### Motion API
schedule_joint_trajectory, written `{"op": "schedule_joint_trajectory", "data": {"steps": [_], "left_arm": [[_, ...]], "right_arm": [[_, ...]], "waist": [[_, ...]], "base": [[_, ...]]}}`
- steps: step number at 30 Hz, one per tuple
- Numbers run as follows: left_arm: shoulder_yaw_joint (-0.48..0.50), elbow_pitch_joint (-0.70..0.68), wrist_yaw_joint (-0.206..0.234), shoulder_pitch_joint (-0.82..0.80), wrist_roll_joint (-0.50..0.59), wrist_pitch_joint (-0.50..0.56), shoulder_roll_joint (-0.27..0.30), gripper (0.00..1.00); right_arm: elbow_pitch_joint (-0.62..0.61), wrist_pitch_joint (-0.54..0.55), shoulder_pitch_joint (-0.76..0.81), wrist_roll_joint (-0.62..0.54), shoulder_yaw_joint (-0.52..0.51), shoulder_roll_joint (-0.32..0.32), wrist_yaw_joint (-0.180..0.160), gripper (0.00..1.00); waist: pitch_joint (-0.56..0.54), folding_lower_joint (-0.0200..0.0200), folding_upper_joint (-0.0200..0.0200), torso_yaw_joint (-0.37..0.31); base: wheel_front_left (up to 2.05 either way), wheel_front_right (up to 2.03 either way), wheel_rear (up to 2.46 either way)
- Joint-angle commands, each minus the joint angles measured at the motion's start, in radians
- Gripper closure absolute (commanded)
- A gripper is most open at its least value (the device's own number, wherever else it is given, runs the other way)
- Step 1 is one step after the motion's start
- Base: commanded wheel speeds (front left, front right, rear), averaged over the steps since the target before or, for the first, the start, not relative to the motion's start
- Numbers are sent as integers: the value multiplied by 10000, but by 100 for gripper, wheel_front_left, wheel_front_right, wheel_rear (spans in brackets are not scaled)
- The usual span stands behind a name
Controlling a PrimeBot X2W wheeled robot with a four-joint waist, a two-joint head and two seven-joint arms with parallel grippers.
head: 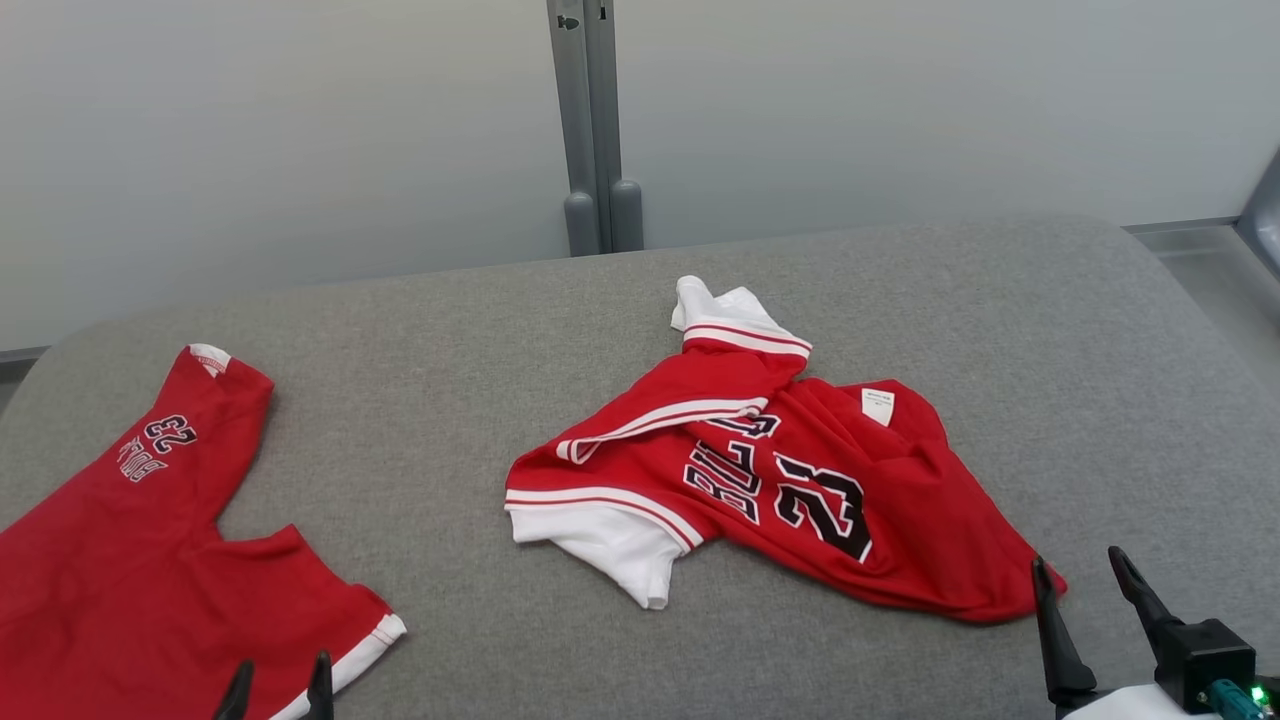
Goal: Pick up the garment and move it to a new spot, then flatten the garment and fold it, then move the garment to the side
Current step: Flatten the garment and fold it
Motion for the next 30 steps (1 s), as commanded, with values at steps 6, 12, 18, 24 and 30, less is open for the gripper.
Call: {"op": "schedule_joint_trajectory", "data": {"steps": [6, 12, 18, 24, 30], "left_arm": [[-63, -193, -225, -88, -163, 188, -471, 0], [-692, -1337, 234, -493, -98, 2218, -464, 0], [-1297, -1795, 477, -1582, -196, 4227, -560, 0], [-1711, -981, 603, -3004, -428, 5470, -1034, 0], [-1777, 11, 702, -4042, -637, 5928, -1431, 0]], "right_arm": [[117, -29, -529, 291, 350, -523, -15, 0], [290, 1349, -1180, 959, 1300, -2028, -15, 0], [308, 3453, -1898, 1950, 2246, -2998, -12, 0], [905, 4271, -2671, 2493, 2912, -3090, -15, 0], [1599, 4260, -3133, 2545, 3185, -3075, -15, 0]], "waist": [[306, 0, 0, -207], [752, 0, 0, -345], [1748, 0, 0, -440], [2433, 0, 0, -453], [2700, 0, 0, -459]], "base": [[0, 0, 0], [0, 0, 0], [0, 0, 0], [0, 0, 0], [0, 0, 0]]}}
